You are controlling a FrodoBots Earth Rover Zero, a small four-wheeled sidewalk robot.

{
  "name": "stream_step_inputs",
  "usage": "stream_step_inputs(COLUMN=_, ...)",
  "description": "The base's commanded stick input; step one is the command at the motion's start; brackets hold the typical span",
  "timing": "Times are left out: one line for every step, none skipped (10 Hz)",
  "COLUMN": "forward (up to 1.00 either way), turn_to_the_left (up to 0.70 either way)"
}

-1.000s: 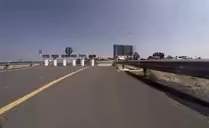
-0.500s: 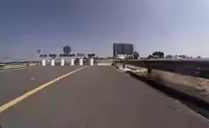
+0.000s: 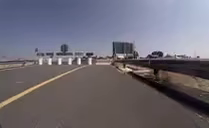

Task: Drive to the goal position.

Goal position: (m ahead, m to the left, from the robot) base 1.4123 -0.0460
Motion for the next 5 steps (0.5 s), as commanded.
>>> stream_step_inputs(forward=1.0, turn_to_the_left=0.0)
stream_step_inputs(forward=1.0, turn_to_the_left=0.0)
stream_step_inputs(forward=1.0, turn_to_the_left=0.0)
stream_step_inputs(forward=1.0, turn_to_the_left=0.0)
stream_step_inputs(forward=1.0, turn_to_the_left=0.0)
